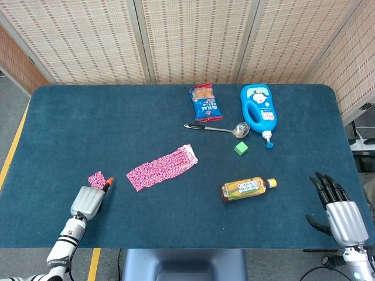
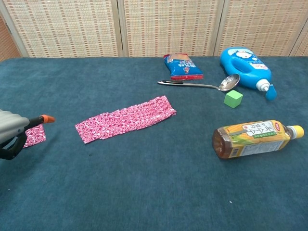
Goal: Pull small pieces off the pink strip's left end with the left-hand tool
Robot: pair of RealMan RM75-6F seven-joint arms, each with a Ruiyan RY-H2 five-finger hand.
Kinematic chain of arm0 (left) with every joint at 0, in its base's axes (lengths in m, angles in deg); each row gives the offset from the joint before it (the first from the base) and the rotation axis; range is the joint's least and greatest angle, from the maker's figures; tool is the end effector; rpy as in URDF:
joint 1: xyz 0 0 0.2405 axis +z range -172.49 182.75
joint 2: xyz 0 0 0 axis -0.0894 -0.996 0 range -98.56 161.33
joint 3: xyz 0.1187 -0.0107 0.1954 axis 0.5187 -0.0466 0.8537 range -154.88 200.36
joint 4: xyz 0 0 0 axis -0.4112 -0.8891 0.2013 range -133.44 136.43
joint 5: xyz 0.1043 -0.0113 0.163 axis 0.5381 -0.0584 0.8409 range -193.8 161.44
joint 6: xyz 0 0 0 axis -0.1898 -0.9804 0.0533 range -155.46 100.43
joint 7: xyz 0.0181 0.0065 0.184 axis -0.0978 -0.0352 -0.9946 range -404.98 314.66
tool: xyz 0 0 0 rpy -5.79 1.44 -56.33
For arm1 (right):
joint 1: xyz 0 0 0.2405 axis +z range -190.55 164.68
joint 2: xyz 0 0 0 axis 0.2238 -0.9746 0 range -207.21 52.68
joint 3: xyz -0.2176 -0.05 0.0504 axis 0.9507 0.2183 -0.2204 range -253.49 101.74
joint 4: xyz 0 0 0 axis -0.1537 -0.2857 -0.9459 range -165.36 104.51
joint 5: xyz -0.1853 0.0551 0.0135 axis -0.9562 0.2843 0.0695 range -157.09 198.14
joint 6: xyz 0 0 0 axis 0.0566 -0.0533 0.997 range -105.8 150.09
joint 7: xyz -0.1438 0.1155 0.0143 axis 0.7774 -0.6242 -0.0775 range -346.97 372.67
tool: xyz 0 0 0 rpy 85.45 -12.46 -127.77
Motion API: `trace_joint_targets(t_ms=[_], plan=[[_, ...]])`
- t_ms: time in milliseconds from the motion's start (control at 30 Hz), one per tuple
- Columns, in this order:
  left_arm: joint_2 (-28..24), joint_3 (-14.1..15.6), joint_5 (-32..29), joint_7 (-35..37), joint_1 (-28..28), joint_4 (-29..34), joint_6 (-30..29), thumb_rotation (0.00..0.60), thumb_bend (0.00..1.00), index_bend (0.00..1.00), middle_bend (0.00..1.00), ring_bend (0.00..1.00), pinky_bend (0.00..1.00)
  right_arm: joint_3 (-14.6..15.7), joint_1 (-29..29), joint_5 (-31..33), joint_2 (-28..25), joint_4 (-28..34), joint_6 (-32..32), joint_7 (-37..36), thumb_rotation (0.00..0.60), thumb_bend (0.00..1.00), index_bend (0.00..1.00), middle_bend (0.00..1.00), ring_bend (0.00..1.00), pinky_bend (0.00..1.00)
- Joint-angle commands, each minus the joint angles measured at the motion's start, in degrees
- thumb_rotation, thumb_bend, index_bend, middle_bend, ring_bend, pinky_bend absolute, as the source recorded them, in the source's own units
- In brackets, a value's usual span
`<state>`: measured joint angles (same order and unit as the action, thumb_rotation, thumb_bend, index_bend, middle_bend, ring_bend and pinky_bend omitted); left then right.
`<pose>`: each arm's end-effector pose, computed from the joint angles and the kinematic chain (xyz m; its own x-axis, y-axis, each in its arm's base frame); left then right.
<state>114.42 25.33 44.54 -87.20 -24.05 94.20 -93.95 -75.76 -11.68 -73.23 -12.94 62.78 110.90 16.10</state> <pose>-0.2225 0.2795 0.0010 0.7244 0.3026 0.6194 0.6882 -0.2656 -0.6751 -0.2668 -0.1900 0.1518 0.4353 -0.0103 0.9002 -0.8973 -0.0863 0.4329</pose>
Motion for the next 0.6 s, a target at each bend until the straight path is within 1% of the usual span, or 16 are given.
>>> trace_joint_targets(t_ms=[33,167,367,467,600], plan=[[2.3,-0.3,4.8,2.5,-0.7,-0.8,-0.1,0.6,0.83,0.0,0.73,0.72,0.67,0.0,0.0,0.0,-0.2,0.1,0.0,-0.2,0.6,0.11,0.0,0.0,0.0,0.16],[4.1,-0.5,4.4,2.0,-2.2,-1.3,3.3,0.6,0.83,0.0,0.73,0.72,0.67,0.0,-0.1,-0.2,-0.5,0.1,0.3,-0.8,0.6,0.11,0.0,0.0,0.0,0.16],[5.8,-0.9,3.0,1.7,-3.2,-2.3,5.7,0.6,0.83,0.0,0.73,0.72,0.67,0.0,-0.1,-0.2,-0.6,0.1,0.4,-1.1,0.6,0.11,0.0,0.0,0.0,0.16],[8.5,-2.2,0.9,1.5,-4.7,-4.7,8.6,0.6,0.83,0.0,0.73,0.72,0.67,0.1,0.1,-0.3,-0.7,0.1,0.0,-1.2,0.6,0.11,0.0,0.0,0.0,0.16],[10.0,-2.7,-0.8,0.9,-5.4,-6.6,9.7,0.6,0.83,0.0,0.73,0.72,0.67,0.2,0.1,-0.3,-0.7,0.1,-0.1,-1.2,0.6,0.11,0.0,0.0,0.0,0.16]])
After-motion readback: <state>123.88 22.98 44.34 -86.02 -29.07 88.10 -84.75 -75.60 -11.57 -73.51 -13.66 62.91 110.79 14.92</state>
